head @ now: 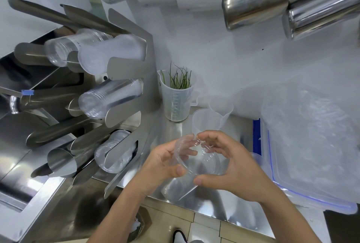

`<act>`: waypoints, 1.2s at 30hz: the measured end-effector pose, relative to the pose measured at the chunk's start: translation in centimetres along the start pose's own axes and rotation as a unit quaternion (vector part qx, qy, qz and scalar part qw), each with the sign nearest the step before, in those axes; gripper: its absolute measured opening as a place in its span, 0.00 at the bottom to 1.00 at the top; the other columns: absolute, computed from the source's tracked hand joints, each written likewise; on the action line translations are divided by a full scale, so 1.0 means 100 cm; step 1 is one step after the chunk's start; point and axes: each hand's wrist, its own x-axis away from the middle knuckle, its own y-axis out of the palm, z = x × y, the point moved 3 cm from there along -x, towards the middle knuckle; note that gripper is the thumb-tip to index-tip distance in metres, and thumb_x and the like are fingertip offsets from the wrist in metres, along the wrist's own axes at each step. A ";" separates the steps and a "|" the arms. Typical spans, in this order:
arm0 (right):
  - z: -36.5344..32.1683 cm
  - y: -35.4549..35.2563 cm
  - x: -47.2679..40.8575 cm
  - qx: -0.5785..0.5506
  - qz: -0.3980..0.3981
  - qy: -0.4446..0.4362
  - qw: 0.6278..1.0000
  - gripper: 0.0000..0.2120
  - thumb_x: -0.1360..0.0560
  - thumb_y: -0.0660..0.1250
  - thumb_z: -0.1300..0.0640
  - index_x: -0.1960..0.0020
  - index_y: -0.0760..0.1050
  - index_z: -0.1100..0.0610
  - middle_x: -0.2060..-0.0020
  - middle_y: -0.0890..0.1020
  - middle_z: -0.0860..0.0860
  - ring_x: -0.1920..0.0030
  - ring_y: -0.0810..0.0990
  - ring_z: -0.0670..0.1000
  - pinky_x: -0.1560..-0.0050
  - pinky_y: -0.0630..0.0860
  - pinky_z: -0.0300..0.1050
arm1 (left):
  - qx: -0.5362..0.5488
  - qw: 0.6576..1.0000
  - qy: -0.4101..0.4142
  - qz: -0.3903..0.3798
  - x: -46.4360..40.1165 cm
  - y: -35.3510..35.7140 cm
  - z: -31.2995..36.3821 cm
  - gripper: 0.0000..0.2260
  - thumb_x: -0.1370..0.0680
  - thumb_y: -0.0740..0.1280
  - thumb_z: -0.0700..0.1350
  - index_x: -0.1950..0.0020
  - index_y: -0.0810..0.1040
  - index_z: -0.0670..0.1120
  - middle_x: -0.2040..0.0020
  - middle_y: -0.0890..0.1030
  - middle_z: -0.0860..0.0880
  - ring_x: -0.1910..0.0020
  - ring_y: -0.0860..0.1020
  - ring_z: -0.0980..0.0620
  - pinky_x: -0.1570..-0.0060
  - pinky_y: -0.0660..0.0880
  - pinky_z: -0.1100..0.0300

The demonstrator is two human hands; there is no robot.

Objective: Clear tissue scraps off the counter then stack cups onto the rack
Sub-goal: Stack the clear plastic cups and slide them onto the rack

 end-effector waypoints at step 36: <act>0.037 0.027 0.013 -0.019 0.041 0.062 0.997 0.40 0.40 0.80 0.43 0.32 0.67 0.38 0.37 0.76 0.37 0.36 0.75 0.40 0.37 0.74 0.39 | -0.133 0.984 0.044 0.107 -0.002 0.013 -0.039 0.38 0.42 0.77 0.32 0.33 0.74 0.47 0.46 0.81 0.41 0.48 0.80 0.38 0.48 0.80 0.48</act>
